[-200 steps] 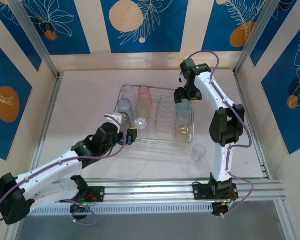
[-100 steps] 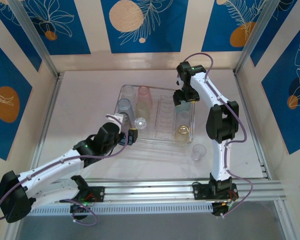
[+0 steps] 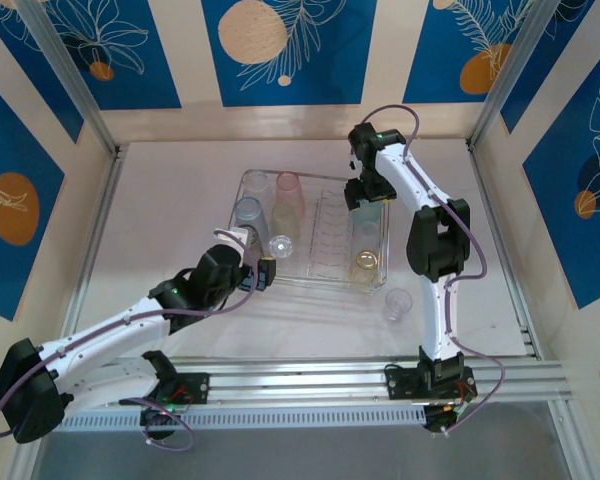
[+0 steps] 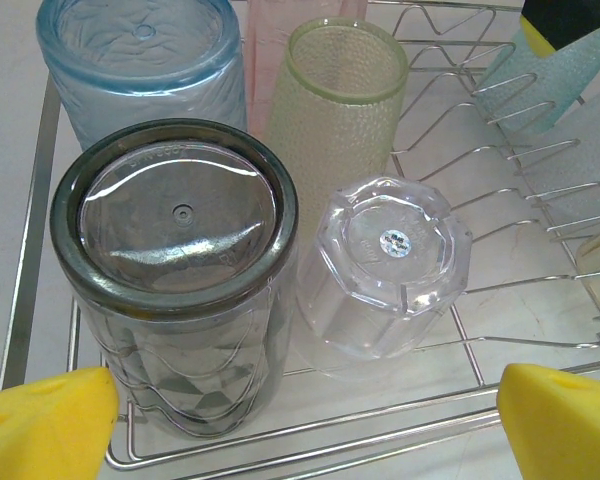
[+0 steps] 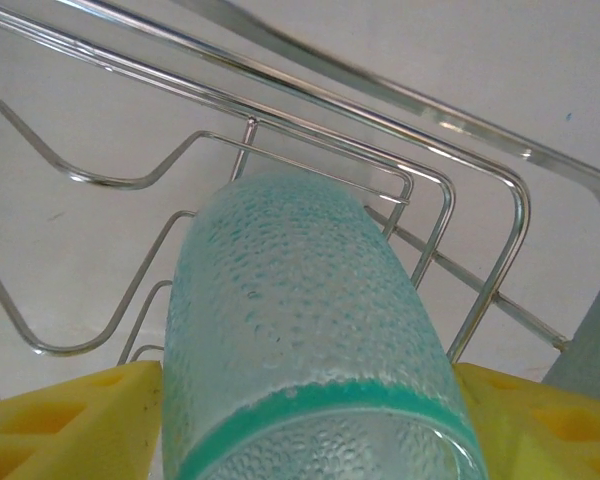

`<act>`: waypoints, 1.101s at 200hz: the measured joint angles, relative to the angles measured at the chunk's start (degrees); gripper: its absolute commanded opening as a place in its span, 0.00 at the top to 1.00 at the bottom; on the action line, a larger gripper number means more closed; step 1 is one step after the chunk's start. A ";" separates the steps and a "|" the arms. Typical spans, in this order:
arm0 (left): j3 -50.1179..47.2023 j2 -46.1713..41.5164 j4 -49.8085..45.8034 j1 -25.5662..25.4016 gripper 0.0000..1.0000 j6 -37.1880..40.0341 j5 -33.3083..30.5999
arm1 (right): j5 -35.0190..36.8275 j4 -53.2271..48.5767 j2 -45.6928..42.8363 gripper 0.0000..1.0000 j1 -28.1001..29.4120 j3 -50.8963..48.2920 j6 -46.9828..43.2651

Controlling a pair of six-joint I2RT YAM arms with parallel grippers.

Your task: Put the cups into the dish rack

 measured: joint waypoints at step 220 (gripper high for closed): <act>0.00 -0.33 0.00 0.00 0.03 -0.02 0.00 | 3.28 14.05 -6.51 0.48 0.52 -11.52 5.97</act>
